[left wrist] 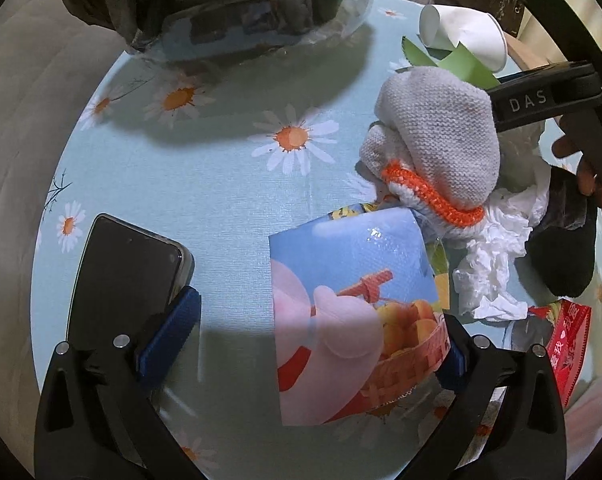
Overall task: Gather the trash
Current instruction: 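Grasp the picture card with the left gripper while the right gripper grasps the green cup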
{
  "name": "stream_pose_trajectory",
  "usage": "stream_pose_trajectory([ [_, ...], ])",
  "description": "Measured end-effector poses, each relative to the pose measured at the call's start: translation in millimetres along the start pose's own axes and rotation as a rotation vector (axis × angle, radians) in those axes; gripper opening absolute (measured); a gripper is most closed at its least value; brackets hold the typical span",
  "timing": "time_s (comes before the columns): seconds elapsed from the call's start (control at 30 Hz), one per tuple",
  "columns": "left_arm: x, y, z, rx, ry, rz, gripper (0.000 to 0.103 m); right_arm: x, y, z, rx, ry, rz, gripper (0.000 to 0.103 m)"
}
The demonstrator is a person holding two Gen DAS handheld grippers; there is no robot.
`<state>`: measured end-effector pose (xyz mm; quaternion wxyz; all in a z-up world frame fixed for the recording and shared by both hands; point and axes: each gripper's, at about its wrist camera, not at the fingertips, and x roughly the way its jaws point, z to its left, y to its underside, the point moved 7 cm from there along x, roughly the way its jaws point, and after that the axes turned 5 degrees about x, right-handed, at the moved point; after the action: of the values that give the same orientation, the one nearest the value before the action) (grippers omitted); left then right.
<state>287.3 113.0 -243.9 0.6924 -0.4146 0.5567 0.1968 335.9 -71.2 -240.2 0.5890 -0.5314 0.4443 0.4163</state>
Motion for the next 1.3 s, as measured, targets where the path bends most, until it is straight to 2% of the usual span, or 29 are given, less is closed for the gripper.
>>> stream_pose_trajectory([
  [0.17, -5.1, 9.1, -3.1, -0.012, -0.002, -0.015, 0.099, 2.7, -0.7, 2.5, 0.002, 0.004, 0.028, 0.096],
  [0.23, -2.9, 5.3, -7.7, -0.014, -0.004, -0.015, 0.097, 0.1, -1.9, 0.8, -0.001, 0.007, 0.021, 0.092],
  [0.27, -5.2, 4.4, -7.5, -0.017, -0.003, -0.017, 0.093, -1.7, -0.6, 1.2, -0.007, 0.004, 0.017, 0.087],
  [0.3, -7.6, 5.2, -8.1, -0.016, -0.001, -0.019, 0.09, -4.9, 0.0, 2.9, -0.023, 0.0, 0.007, 0.073],
  [0.33, -10.2, 6.3, -9.7, -0.011, 0.003, -0.022, 0.083, -10.1, 1.7, 5.9, -0.053, -0.006, -0.001, 0.067],
  [0.47, -19.4, 10.6, -16.4, -0.003, 0.023, -0.029, 0.061, -21.8, 8.4, 10.3, -0.081, -0.069, 0.002, 0.067],
  [0.67, -29.7, 20.0, -22.4, -0.058, 0.082, -0.018, 0.055, -59.2, 20.2, -5.1, -0.022, -0.172, -0.054, 0.067],
  [0.93, -45.5, 36.8, -23.2, -0.122, 0.053, -0.017, 0.054, -95.9, 37.7, -31.4, -0.016, -0.203, -0.098, 0.066],
  [0.97, -48.0, 39.3, -24.2, -0.129, 0.047, -0.016, 0.054, -98.4, 41.3, -39.8, -0.012, -0.207, -0.102, 0.064],
  [1.03, -51.9, 37.2, -23.4, -0.139, 0.041, -0.017, 0.054, -97.6, 46.2, -42.3, -0.013, -0.213, -0.095, 0.05],
  [1.13, -56.6, 43.6, -22.6, -0.155, 0.031, -0.022, 0.053, -95.1, 52.3, -50.9, -0.019, -0.217, -0.078, 0.041],
  [1.3, -62.5, 42.5, -22.7, -0.186, 0.015, -0.031, 0.05, -92.6, 61.5, -61.1, -0.015, -0.219, -0.089, 0.041],
])
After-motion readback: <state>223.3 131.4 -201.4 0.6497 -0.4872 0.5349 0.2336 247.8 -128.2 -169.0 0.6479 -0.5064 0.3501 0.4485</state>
